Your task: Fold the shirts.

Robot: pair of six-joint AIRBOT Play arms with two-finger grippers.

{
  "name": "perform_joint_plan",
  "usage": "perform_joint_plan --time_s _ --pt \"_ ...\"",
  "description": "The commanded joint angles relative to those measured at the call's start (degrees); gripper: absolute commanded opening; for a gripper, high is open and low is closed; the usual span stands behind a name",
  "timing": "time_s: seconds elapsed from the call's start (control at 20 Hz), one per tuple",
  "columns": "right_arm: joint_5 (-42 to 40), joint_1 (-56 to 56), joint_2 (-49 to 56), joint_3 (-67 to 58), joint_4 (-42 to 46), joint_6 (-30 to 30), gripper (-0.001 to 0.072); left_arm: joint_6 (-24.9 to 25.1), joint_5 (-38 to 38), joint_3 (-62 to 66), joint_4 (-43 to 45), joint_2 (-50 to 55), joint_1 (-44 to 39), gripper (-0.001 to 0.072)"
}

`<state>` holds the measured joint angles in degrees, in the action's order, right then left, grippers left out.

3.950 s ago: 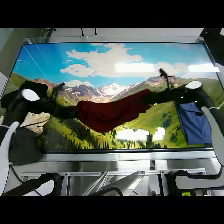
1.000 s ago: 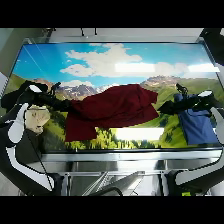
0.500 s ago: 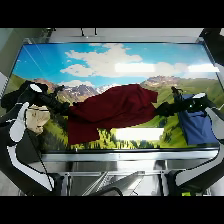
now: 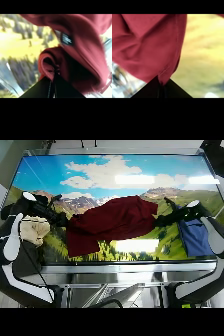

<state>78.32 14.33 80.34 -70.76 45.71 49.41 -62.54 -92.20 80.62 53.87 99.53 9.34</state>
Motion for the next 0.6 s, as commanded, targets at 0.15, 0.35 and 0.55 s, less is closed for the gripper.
perform_joint_plan --time_s 0.15,0.35,0.55 --pt "-0.74 2.12 -23.98 -12.22 -12.44 -2.73 0.0016 1.84 -7.78 6.54 -24.15 -20.24 4.48 0.0019" --pt "-10.56 3.48 -39.89 -21.97 -14.86 -3.80 0.0016 9.14 -0.70 16.06 -60.17 -34.56 13.09 0.0019" --pt "-17.46 3.48 -50.58 -26.29 -14.12 -4.13 0.0017 7.74 11.76 25.16 -63.95 -47.84 26.82 0.0019"
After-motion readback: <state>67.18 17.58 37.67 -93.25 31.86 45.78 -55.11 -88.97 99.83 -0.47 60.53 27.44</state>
